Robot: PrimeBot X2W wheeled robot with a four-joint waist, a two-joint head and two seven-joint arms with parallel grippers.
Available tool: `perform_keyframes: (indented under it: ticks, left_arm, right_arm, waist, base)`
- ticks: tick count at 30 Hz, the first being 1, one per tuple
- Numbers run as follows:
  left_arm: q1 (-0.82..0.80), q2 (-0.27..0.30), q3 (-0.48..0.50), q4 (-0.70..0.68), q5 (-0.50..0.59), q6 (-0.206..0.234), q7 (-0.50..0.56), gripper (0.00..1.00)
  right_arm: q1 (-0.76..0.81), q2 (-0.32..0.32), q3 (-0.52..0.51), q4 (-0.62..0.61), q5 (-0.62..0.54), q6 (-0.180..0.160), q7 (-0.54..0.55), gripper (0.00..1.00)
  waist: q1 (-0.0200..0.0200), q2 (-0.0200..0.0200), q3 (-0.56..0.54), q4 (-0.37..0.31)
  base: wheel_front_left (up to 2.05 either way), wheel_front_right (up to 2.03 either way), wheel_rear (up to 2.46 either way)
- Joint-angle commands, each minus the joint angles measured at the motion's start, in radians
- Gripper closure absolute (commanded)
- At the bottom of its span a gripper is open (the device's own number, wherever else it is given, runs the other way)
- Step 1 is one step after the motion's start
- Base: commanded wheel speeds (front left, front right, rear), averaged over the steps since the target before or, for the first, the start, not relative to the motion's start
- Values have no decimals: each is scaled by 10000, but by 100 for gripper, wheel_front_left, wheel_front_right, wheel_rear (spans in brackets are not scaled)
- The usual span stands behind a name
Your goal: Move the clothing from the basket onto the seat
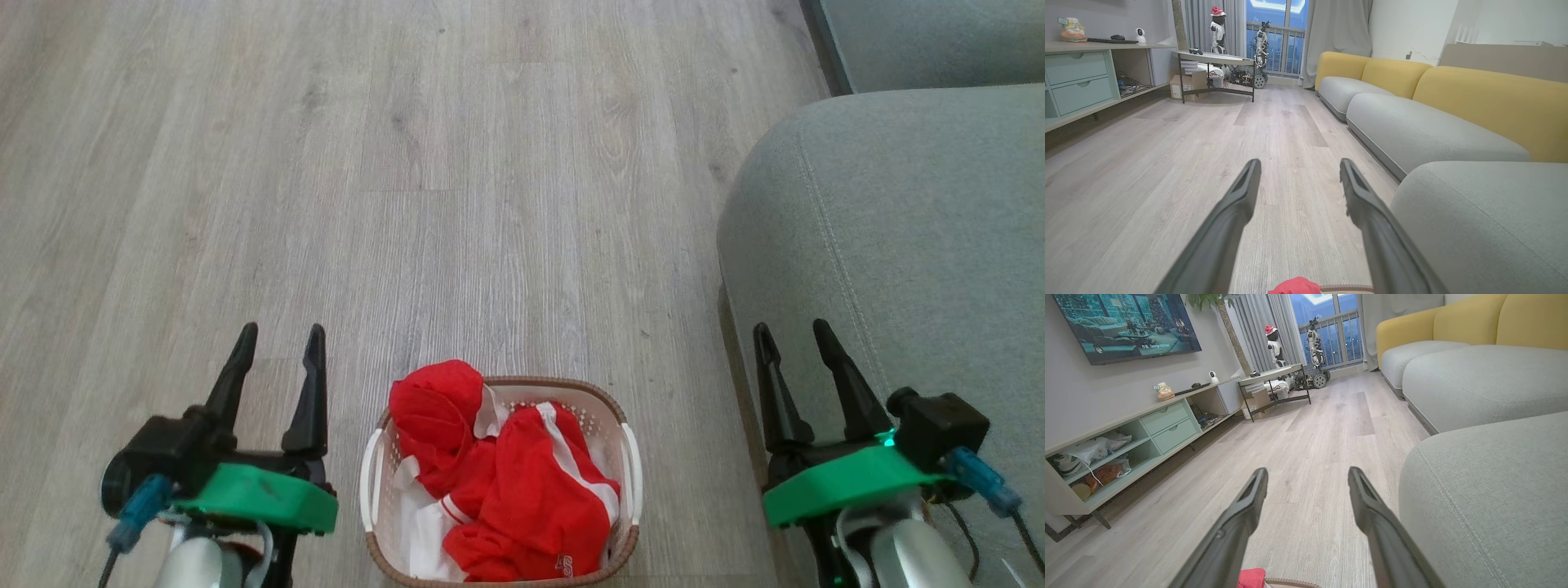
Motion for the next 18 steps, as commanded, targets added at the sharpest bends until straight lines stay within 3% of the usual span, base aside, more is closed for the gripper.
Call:
perform_keyframes:
  ticks: [1,14,18]
  left_arm:
    - [-500,189,200,-458,381,59,-144,0]
    - [-483,221,83,-670,1826,76,-490,0]
    - [-471,209,88,-659,1811,68,-490,0]
  right_arm:
    - [-460,-126,286,-433,-358,-2,-186,0]
    - [-454,-117,441,-636,-1703,-2,-536,0]
    - [-442,-113,424,-618,-1679,-2,-536,0]
  waist:
    - [0,0,2,5]
    - [0,0,-43,-3]
    - [0,0,-57,-3]
  base:
    - [0,0,0]
    - [0,0,0]
    - [0,0,0]
